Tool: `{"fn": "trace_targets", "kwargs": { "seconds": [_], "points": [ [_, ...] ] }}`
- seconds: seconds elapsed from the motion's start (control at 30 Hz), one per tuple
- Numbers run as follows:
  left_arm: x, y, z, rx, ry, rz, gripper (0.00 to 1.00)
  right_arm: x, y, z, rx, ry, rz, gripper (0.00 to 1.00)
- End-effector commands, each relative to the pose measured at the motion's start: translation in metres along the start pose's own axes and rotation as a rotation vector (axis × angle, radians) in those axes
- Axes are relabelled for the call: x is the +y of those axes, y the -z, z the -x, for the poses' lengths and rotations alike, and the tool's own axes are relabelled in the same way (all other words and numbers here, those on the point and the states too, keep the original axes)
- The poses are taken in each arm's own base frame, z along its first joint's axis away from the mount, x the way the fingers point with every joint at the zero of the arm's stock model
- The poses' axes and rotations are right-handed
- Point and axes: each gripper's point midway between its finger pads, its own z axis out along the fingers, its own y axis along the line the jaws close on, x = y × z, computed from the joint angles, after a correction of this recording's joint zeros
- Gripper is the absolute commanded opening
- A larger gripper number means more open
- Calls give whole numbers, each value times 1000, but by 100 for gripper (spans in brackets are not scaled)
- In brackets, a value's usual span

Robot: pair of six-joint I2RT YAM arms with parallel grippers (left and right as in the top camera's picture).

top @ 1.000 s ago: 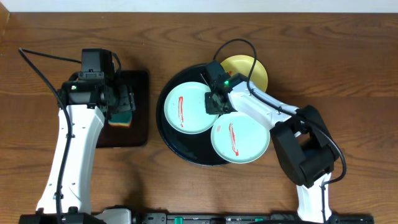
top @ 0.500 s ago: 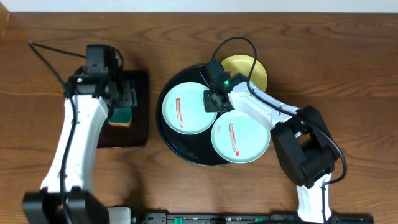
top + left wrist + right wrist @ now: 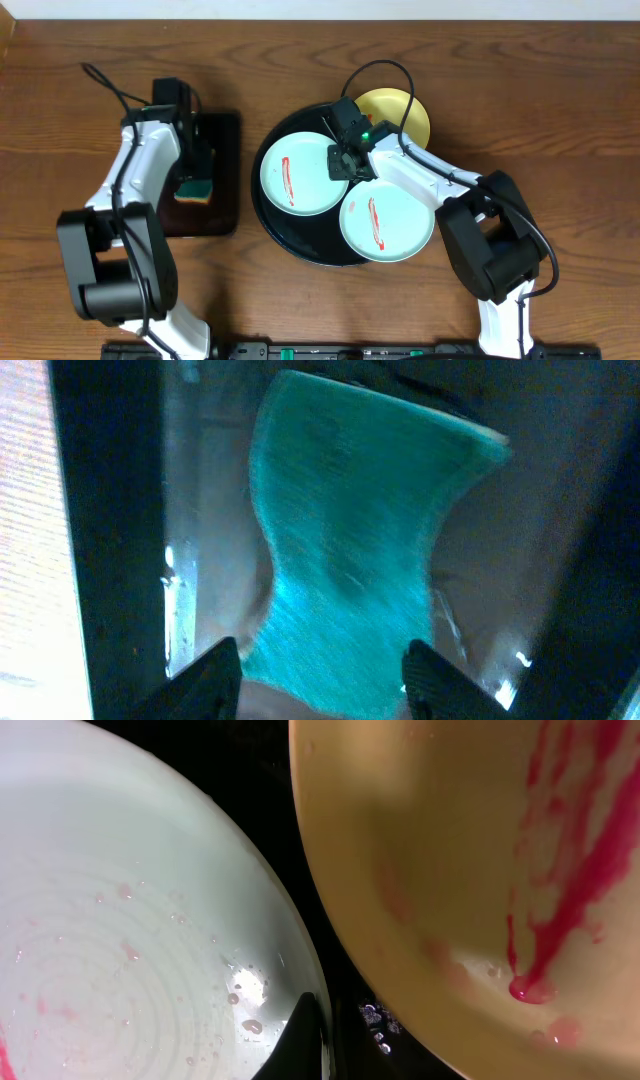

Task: Clean dirty plates on tray and stack at the side
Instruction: 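Grasp green sponge with left gripper and lift it toward plates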

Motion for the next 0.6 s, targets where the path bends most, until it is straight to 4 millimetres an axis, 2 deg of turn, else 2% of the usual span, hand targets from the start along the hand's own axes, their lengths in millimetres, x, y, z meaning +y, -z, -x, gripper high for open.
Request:
{"fn": "trace_targets", "kwargs": {
  "seconds": [0.0, 0.13, 0.5, 0.57],
  "points": [
    [0, -15, -2, 27, -22, -37, 45, -3, -15, -16, 29, 19, -33, 1],
    [-20, -21, -4, 40, -81, -143, 45, -3, -15, -16, 28, 19, -32, 1],
    [-21, -39, 0, 50, -78, -142, 45, -3, -15, -16, 30, 19, -34, 1],
    [-21, -39, 1, 42, -78, -142, 42, -4, -15, -16, 31, 19, -34, 1]
  ]
}}
